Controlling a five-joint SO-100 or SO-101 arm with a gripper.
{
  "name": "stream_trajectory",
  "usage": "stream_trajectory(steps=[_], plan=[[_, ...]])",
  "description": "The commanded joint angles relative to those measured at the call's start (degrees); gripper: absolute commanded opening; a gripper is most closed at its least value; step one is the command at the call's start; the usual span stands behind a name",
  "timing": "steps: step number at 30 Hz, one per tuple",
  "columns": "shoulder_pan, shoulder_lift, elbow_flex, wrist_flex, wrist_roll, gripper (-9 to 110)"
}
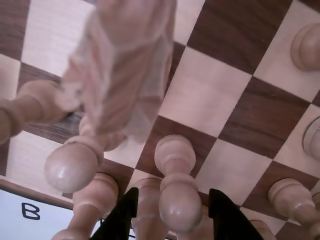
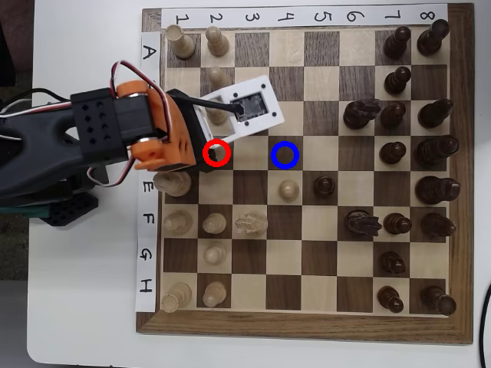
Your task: Move the piece to destination
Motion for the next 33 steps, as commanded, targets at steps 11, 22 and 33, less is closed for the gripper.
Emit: stream_trajectory(steps=[11,22,33], plan=[[0.5,0.4,-0.1,-0.8,-0.6,14],[1.3,0.4,0.4,-1.8,-0.9,13],[1.6,0.6,0.8,-2.4,-0.9,10]])
